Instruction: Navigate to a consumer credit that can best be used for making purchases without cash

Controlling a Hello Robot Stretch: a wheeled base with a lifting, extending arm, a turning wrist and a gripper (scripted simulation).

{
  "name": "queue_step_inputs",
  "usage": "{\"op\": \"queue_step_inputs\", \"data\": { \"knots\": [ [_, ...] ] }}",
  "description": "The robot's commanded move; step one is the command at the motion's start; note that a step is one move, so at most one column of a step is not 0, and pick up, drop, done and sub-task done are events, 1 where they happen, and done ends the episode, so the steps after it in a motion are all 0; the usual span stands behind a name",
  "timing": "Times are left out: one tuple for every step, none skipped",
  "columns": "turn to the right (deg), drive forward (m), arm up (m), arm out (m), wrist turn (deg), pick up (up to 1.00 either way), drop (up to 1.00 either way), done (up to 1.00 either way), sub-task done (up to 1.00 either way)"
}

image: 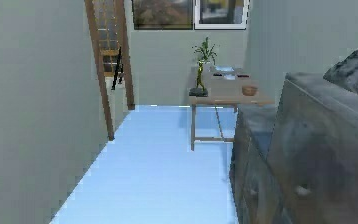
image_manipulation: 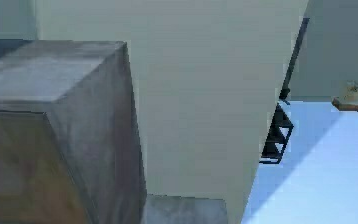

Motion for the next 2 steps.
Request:
{"op": "queue_step_inputs", "data": {
  "knots": [
    [-45.0,0.0,0.0,0.0,0.0,0.0,0.0,0.0,0.0],
    [-9.0,0.0,0.0,0.0,0.0,0.0,0.0,0.0,0.0]
  ]
}}
